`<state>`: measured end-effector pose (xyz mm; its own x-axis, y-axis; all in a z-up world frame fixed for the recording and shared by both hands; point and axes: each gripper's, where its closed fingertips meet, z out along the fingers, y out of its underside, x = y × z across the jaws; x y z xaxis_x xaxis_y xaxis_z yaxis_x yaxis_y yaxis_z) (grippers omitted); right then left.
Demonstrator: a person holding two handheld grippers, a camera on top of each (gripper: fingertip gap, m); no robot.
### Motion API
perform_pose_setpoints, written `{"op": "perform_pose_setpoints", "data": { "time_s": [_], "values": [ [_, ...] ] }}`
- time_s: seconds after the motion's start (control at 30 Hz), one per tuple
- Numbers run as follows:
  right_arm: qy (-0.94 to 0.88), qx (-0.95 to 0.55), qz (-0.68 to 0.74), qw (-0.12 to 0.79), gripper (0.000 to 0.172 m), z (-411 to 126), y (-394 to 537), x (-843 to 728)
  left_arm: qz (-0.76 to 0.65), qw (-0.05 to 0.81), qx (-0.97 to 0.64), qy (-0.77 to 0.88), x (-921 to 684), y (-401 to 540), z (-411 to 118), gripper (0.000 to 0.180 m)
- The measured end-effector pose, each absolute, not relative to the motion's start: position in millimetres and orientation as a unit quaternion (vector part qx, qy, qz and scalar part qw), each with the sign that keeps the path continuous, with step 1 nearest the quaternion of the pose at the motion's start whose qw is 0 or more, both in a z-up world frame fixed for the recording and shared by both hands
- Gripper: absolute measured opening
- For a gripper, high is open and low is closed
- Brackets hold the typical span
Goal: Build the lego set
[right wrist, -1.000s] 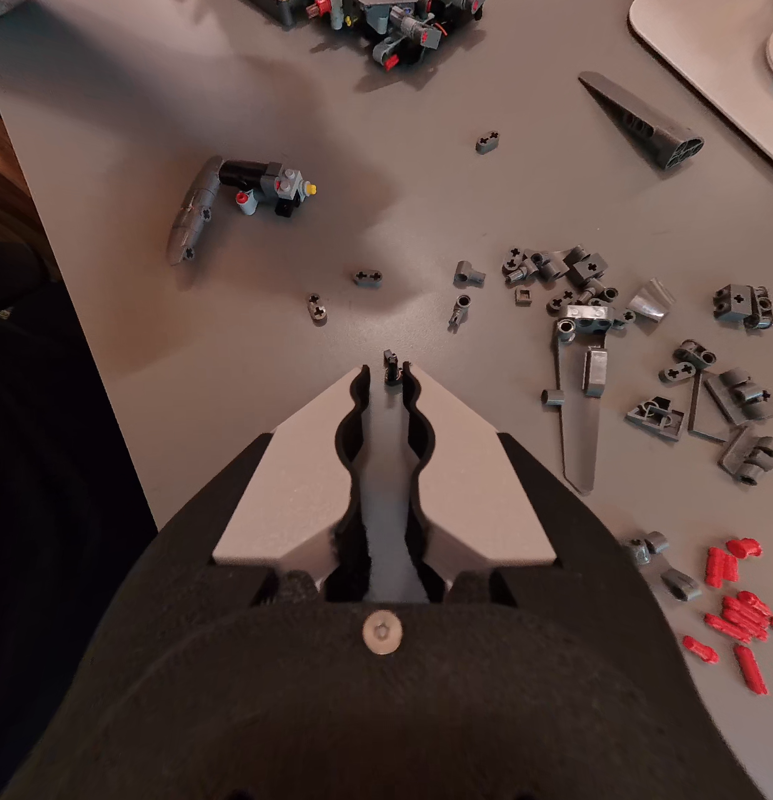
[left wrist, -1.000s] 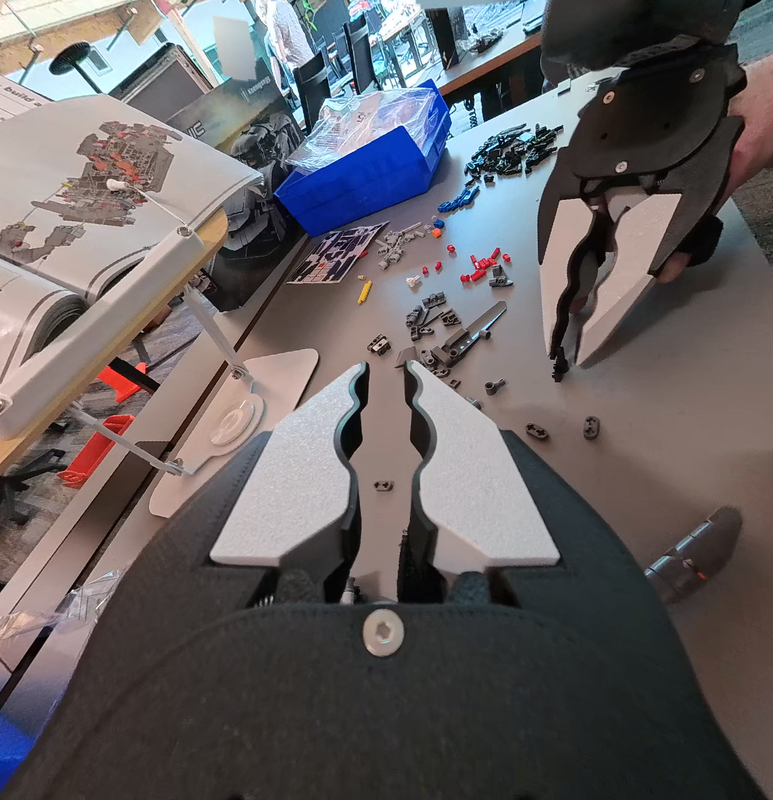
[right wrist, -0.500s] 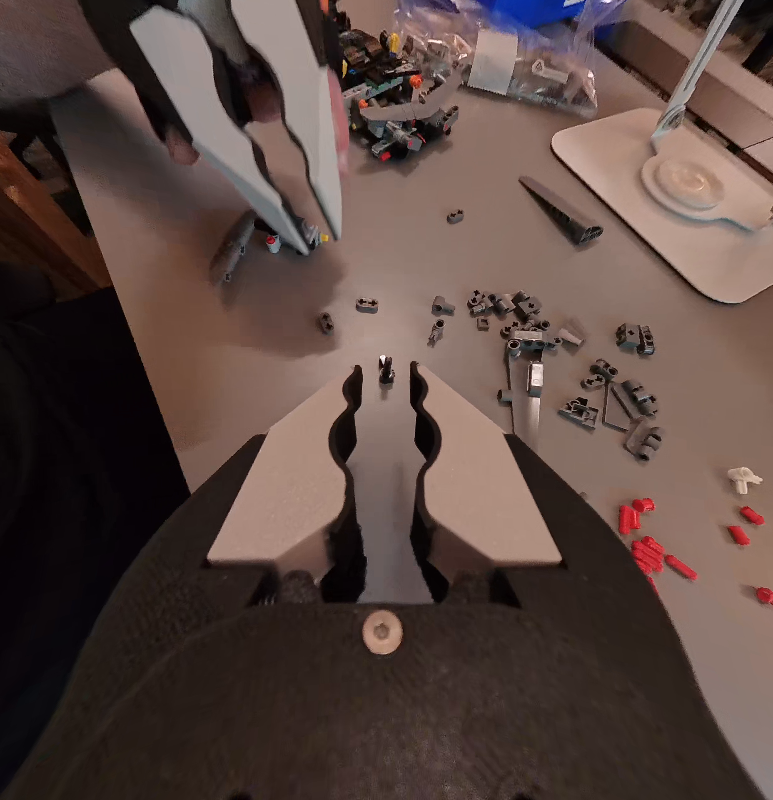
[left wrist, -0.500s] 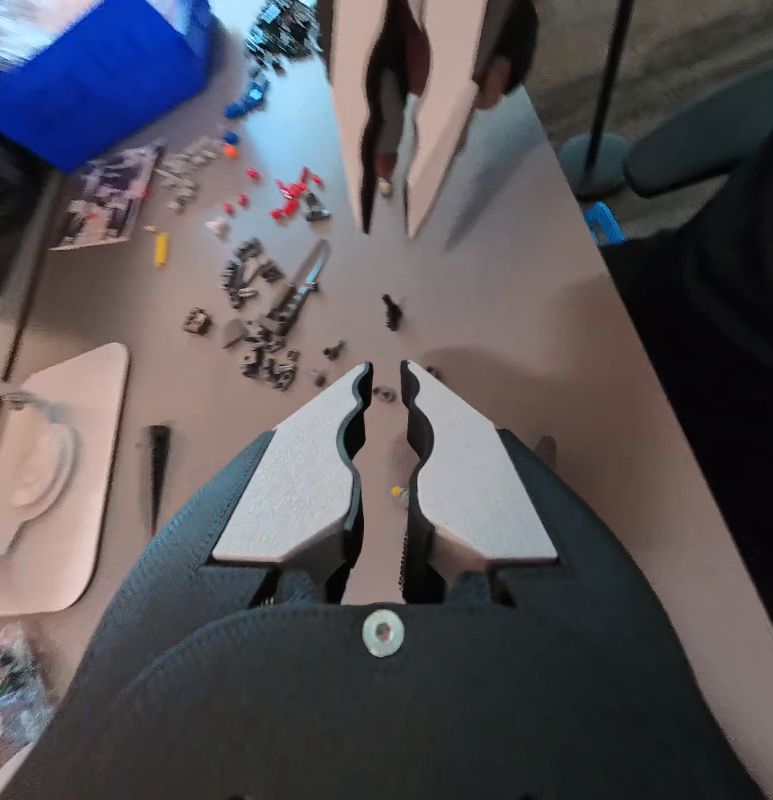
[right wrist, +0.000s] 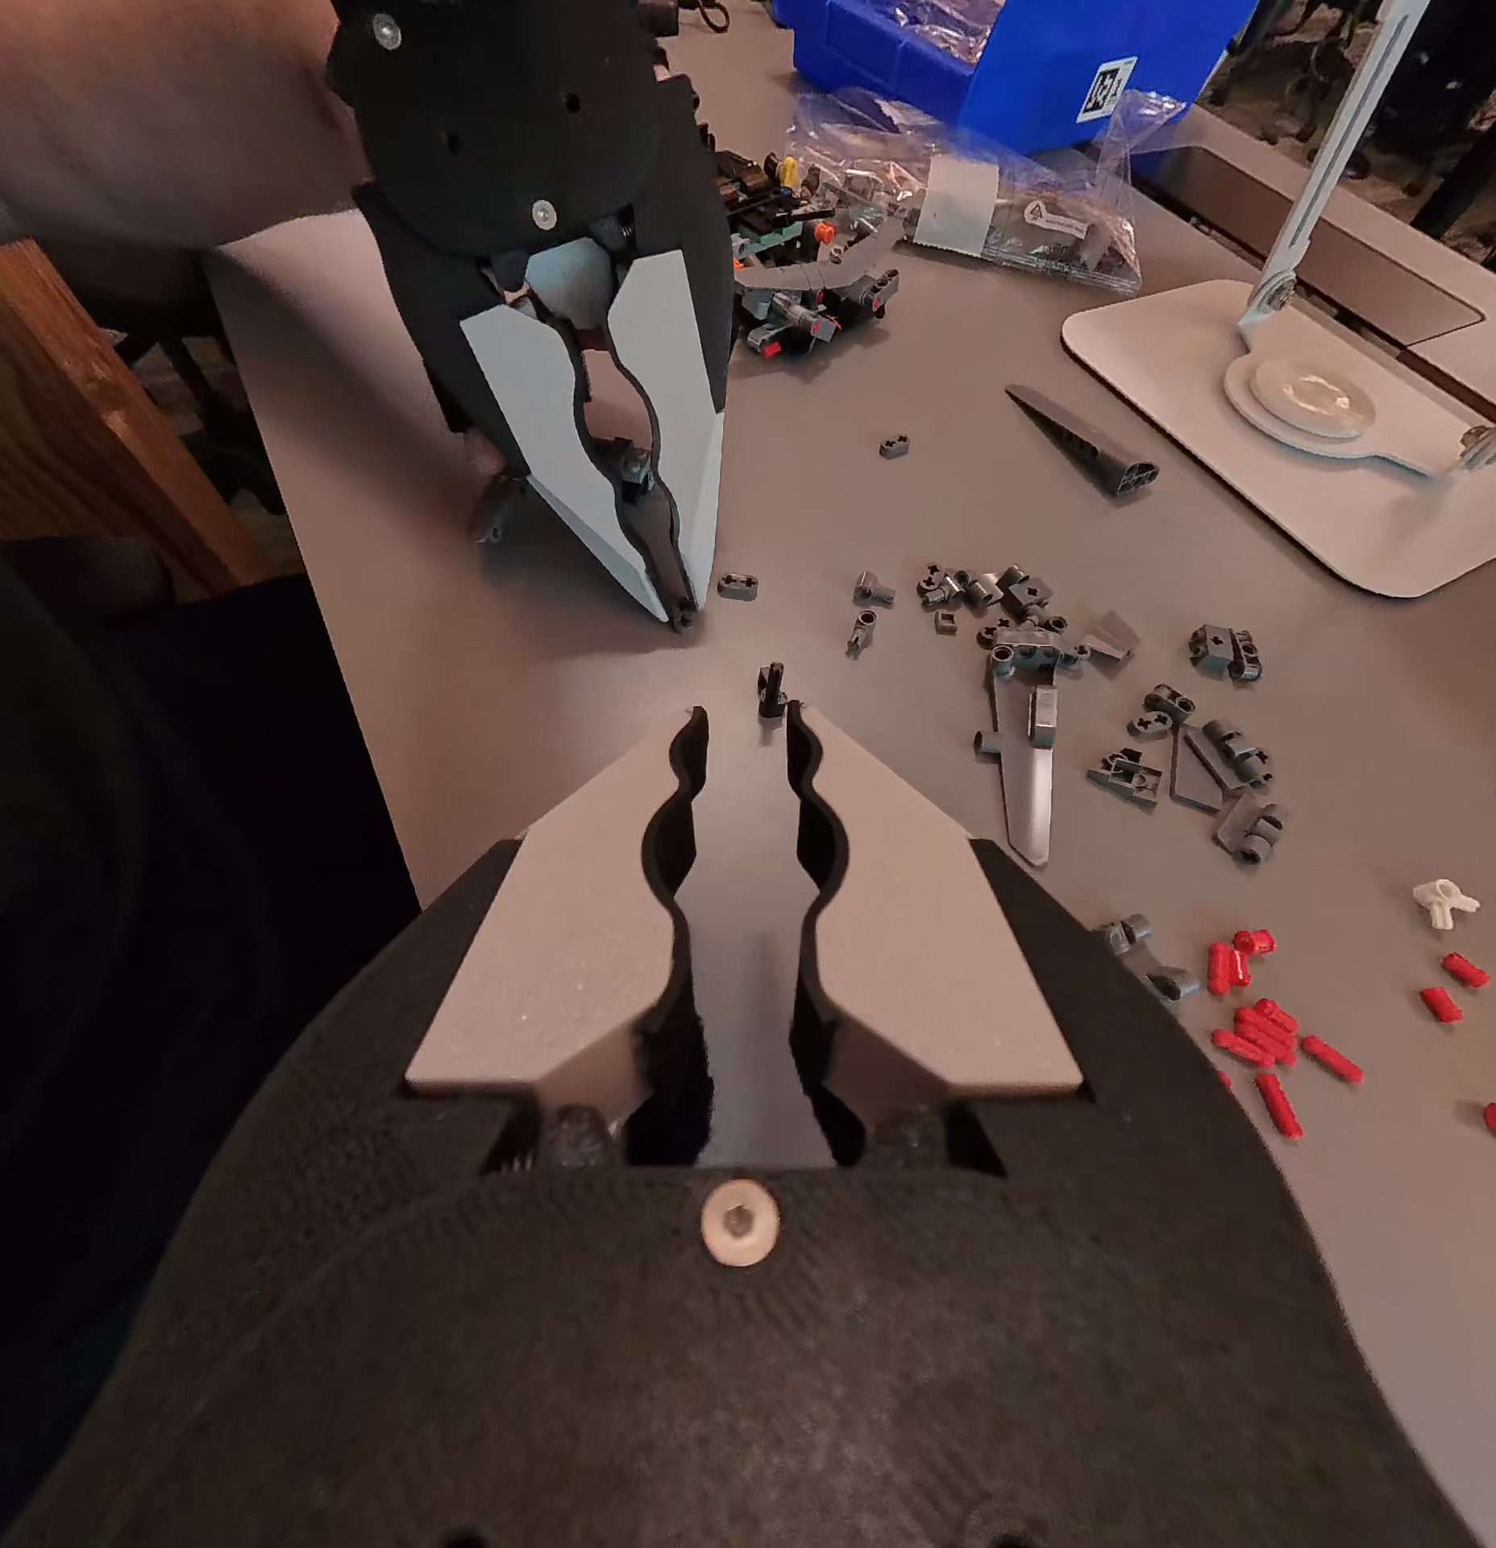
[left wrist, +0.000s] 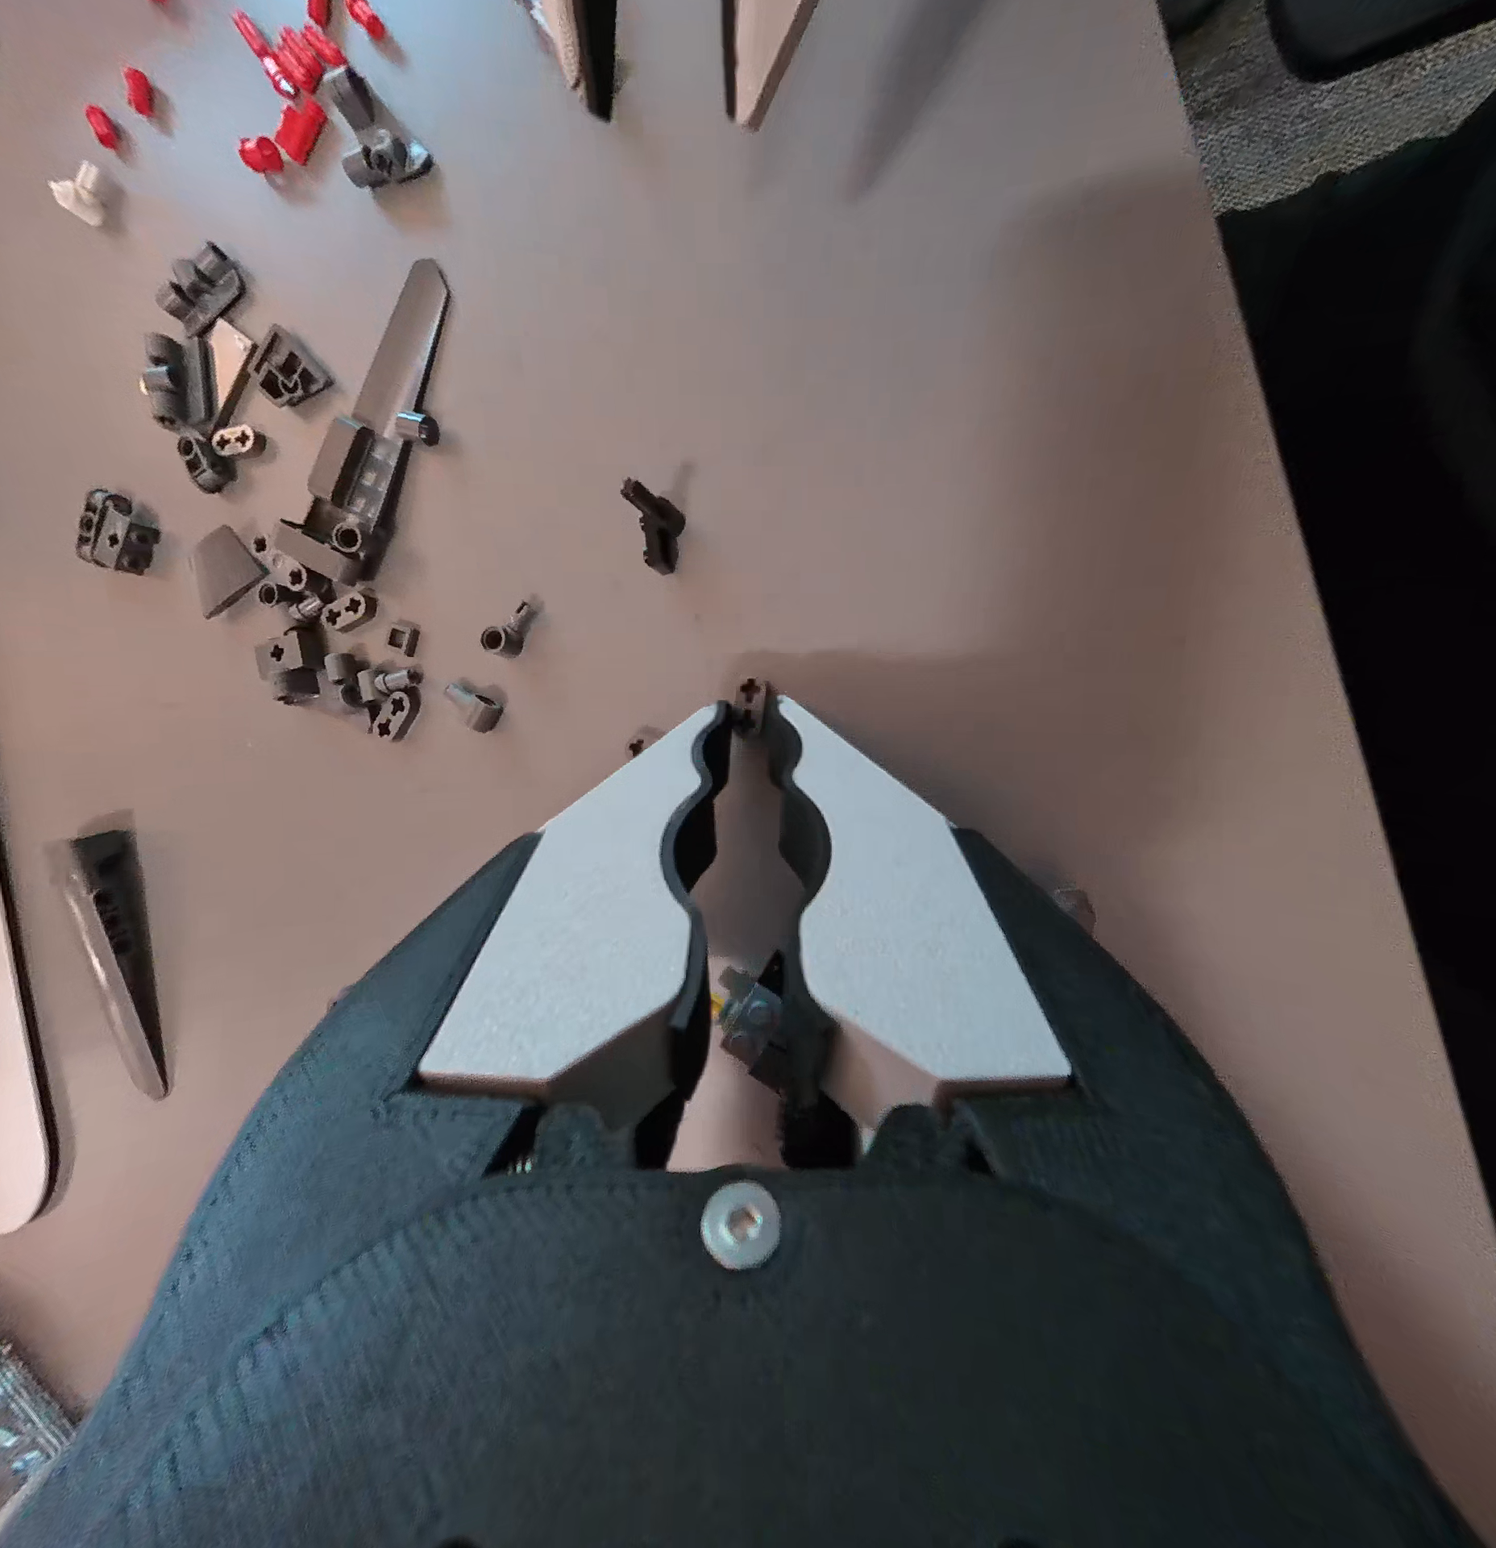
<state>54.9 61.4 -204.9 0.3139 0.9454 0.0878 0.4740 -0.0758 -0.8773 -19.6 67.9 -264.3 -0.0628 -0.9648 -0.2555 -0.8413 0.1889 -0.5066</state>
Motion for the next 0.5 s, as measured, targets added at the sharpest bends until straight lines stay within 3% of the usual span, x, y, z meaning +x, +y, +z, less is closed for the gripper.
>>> {"op": "perform_pose_setpoints", "data": {
  "time_s": [0.3, 0.5],
  "values": [
    [-0.538, -0.645, 0.263, 0.474, 0.018, -198, 62, 51, -0.162, 0.293, -0.669, 0.663, -14, 77, -255, 0.005],
    [-0.578, -0.522, 0.128, 0.614, 0.033, -157, 69, 32, -0.476, 0.360, -0.648, 0.474, 16, 69, -168, 0.005]
  ]
}}
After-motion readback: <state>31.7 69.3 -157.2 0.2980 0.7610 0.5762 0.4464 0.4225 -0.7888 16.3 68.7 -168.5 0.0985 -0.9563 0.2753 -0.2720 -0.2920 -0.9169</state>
